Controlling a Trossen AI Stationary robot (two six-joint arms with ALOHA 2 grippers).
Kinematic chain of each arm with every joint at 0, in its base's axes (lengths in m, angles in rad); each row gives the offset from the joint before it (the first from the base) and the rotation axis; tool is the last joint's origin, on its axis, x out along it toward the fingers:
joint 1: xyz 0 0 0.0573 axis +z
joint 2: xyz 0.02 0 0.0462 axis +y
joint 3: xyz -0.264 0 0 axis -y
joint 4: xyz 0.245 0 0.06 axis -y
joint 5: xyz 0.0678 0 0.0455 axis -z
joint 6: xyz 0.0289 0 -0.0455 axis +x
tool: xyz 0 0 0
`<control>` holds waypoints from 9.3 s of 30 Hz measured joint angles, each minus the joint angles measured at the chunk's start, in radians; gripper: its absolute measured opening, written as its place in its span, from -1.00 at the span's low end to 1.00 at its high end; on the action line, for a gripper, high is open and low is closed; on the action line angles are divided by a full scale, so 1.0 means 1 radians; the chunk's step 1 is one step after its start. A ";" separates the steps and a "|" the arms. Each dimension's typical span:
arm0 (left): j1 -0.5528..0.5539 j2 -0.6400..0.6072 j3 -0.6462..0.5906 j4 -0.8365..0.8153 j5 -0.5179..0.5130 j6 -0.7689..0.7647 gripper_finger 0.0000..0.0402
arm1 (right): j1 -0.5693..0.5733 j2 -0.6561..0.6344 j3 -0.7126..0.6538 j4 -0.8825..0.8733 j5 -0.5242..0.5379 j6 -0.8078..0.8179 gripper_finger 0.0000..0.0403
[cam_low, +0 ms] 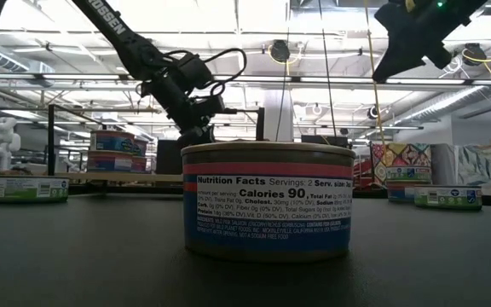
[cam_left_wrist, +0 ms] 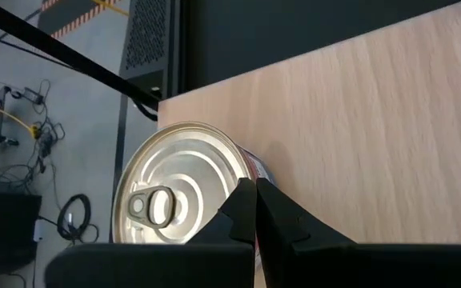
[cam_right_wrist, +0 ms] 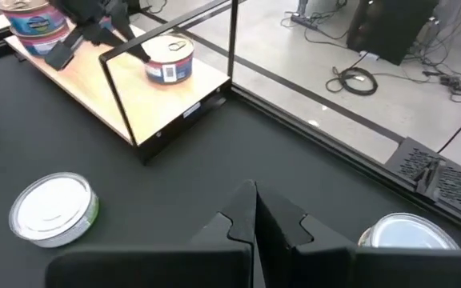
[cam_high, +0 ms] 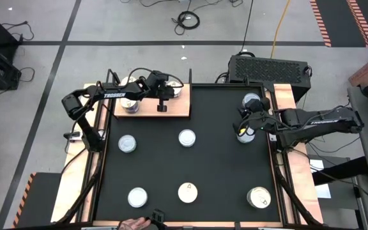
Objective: Stack canned seafood by type on shelf
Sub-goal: Put the blue tuna can on the shelf, then remove the green tuna can from the top of the blue tuna can, then stack the blue tuna can on top of the blue tuna can on the shelf
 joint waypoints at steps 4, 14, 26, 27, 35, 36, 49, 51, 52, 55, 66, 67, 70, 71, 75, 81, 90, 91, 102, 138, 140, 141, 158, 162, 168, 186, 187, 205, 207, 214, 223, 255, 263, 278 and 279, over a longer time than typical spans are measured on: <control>0.000 0.000 0.000 0.000 -0.001 0.008 -1.00 | 0.000 0.000 0.000 0.004 -0.013 -0.006 -1.00; 0.000 0.000 0.000 0.000 -0.004 0.008 -1.00 | -0.001 0.000 0.000 0.006 -0.011 -0.009 -1.00; -0.035 0.000 0.000 0.000 -0.136 0.011 -0.90 | 0.000 0.000 0.000 0.006 -0.013 -0.026 -1.00; -0.039 -0.001 0.000 0.001 -0.136 0.011 -0.88 | 0.000 0.000 0.000 0.006 -0.014 -0.030 -1.00; -0.057 -0.001 0.000 0.003 -0.152 0.017 -0.75 | 0.000 0.000 0.000 0.005 -0.014 -0.047 -1.00; -0.059 -0.001 0.000 0.003 -0.168 0.019 -0.73 | 0.000 0.000 0.000 0.005 -0.014 -0.047 -1.00; -0.114 -0.087 0.009 -0.078 -0.210 -0.015 -0.70 | 0.000 0.000 0.000 0.013 -0.009 -0.046 -1.00; -0.125 -0.110 0.009 -0.105 -0.201 -0.047 -0.70 | 0.000 0.000 0.000 0.013 -0.009 -0.046 -1.00; -0.131 -0.122 0.009 -0.121 -0.193 -0.069 -0.70 | 0.000 0.000 0.000 0.013 -0.009 -0.046 -1.00; -0.151 -0.160 0.009 -0.169 -0.140 -0.130 -0.71 | 0.000 0.001 0.000 0.012 -0.009 -0.046 -1.00; -0.252 -0.287 -0.025 -0.256 0.191 -0.282 -0.71 | 0.000 0.037 0.001 0.009 -0.014 -0.075 -1.00; -0.266 -0.288 -0.037 -0.246 0.194 -0.285 -0.71 | 0.000 0.042 0.001 0.008 -0.013 -0.076 -1.00; -0.299 -0.287 -0.076 -0.206 0.187 -0.330 -0.71 | 0.000 0.051 0.001 0.006 0.002 -0.077 -1.00; -0.307 -0.287 -0.094 -0.182 0.176 -0.353 -0.71 | 0.000 0.053 0.001 0.007 0.016 -0.077 -1.00; -0.341 -0.286 -0.179 -0.102 0.137 -0.440 -0.71 | -0.006 0.054 0.001 0.006 0.045 -0.083 -1.00; -0.403 -0.285 -0.278 0.121 0.129 -0.543 -0.71 | -0.039 0.054 0.001 0.005 0.040 -0.091 -1.00; -0.456 -0.222 -0.333 0.497 0.127 -0.543 -0.71 | -0.130 0.069 0.001 -0.010 0.012 -0.109 -0.95; -0.457 -0.213 -0.333 0.513 0.127 -0.543 -0.71 | -0.144 0.074 0.001 -0.010 -0.007 -0.116 -0.93; -0.457 -0.035 -0.333 0.833 0.126 -0.542 -0.71 | -0.361 0.123 0.001 -0.023 -0.179 -0.218 -0.68; -0.514 -0.003 -0.281 0.653 -0.157 -0.487 -0.20 | -0.701 0.442 0.000 0.007 -0.303 -0.416 -0.10; -0.513 -0.003 -0.281 0.654 -0.190 -0.486 -0.20 | -0.700 0.445 0.000 0.007 -0.303 -0.414 -0.10; -0.513 -0.003 -0.281 0.654 -0.203 -0.486 -0.20 | -0.700 0.446 0.000 0.007 -0.302 -0.412 -0.10; -0.478 -0.004 -0.281 0.591 -0.193 -0.461 -0.20 | -0.701 0.449 0.000 0.005 -0.294 -0.328 -0.10; -0.478 -0.004 -0.281 0.591 -0.159 -0.463 -0.20 | -0.701 0.449 0.000 -0.004 -0.296 -0.277 -0.10; -0.475 -0.004 -0.281 0.599 -0.157 -0.463 -0.20 | -0.698 0.449 0.000 -0.019 -0.273 -0.141 -0.10; -0.475 -0.004 -0.281 0.601 -0.156 -0.464 -0.20 | -0.632 0.566 -0.043 0.023 -0.159 -0.074 -0.35; -0.475 -0.004 -0.281 0.602 -0.156 -0.464 -0.20 | -0.627 0.566 -0.044 0.018 -0.153 -0.073 -0.42; -0.475 -0.004 -0.281 0.607 -0.157 -0.465 -0.20 | -0.585 0.484 -0.024 -0.015 -0.211 -0.087 -1.00; -0.475 -0.004 -0.281 0.609 -0.157 -0.465 -0.20 | -0.581 0.474 -0.023 -0.019 -0.203 -0.087 -1.00; -0.475 -0.004 -0.281 0.613 -0.157 -0.465 -0.20 | -0.579 0.458 -0.023 -0.027 -0.186 -0.104 -1.00; -0.475 -0.004 -0.281 0.617 -0.157 -0.466 -0.20 | -0.537 0.457 -0.021 -0.021 -0.200 -0.102 -1.00; -0.532 -0.004 -0.270 0.624 -0.132 -0.500 -0.20 | -0.308 0.572 0.014 0.249 -0.407 -0.155 -0.90; -0.591 0.017 -0.093 0.519 -0.113 -0.510 -0.20 | -0.390 0.449 0.079 -0.177 -0.253 -0.044 -0.78; -0.569 0.372 0.409 0.305 -0.074 -0.481 -0.20 | -0.869 0.509 0.067 -0.094 -0.147 -0.268 -1.00; -0.572 0.370 0.409 0.300 -0.074 -0.477 -0.20 | -0.889 0.526 0.067 -0.079 -0.150 -0.297 -1.00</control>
